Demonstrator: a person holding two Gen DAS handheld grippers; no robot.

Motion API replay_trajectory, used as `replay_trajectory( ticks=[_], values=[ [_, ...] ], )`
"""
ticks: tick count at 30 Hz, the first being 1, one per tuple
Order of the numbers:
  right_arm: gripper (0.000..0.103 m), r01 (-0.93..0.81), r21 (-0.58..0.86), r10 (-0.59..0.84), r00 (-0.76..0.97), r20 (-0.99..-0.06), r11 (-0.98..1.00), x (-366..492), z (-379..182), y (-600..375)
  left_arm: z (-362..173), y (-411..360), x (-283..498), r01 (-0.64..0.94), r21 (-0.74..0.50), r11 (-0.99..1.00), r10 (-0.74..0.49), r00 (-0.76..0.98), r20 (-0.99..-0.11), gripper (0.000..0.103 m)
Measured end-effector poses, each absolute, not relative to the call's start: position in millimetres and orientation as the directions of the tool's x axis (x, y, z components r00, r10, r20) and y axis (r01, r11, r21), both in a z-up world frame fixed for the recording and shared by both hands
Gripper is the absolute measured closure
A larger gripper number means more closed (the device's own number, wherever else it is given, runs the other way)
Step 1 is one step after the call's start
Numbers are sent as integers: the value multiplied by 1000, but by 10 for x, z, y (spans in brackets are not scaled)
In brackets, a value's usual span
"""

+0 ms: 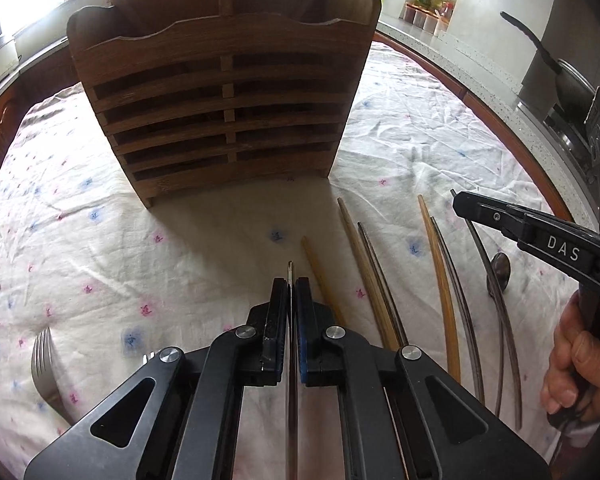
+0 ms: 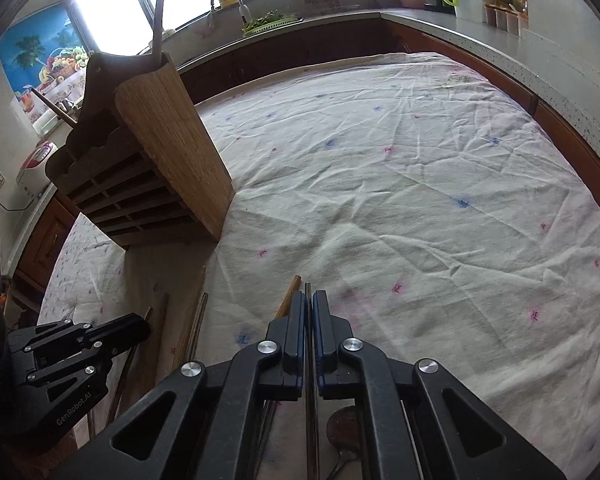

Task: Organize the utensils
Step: 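Lift the metal chopstick with the left tool and insert it into the holder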

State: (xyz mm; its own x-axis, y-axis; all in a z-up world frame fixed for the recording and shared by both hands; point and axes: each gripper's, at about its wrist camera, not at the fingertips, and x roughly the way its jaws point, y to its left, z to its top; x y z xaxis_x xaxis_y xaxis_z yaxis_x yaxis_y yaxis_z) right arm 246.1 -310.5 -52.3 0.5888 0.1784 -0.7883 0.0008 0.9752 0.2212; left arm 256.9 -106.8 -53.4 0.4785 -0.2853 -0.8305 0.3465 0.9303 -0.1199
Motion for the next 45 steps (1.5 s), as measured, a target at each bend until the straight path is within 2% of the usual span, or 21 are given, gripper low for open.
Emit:
replay_trajectory(
  ticks=[7,19,27,45],
  values=[
    [99,-34,293,248,628,-738,956,2256,-181,-3107,-210,-810,2387,334,-254,908,-396,486,-779,99],
    [99,-118,294,289,703,-650,948,1771,411,-3003,432,-365,1844,358,-334,872,-487,571,-661,99],
    [99,-162,264,292,754,-589,951,1417,780,-2928,736,-134,1562,375,-351,858,-514,626,-587,99],
    [99,-221,240,315,809,-496,945,1347,1214,-2813,1135,45,1482,380,-332,864,-502,709,-496,99]
  ],
)
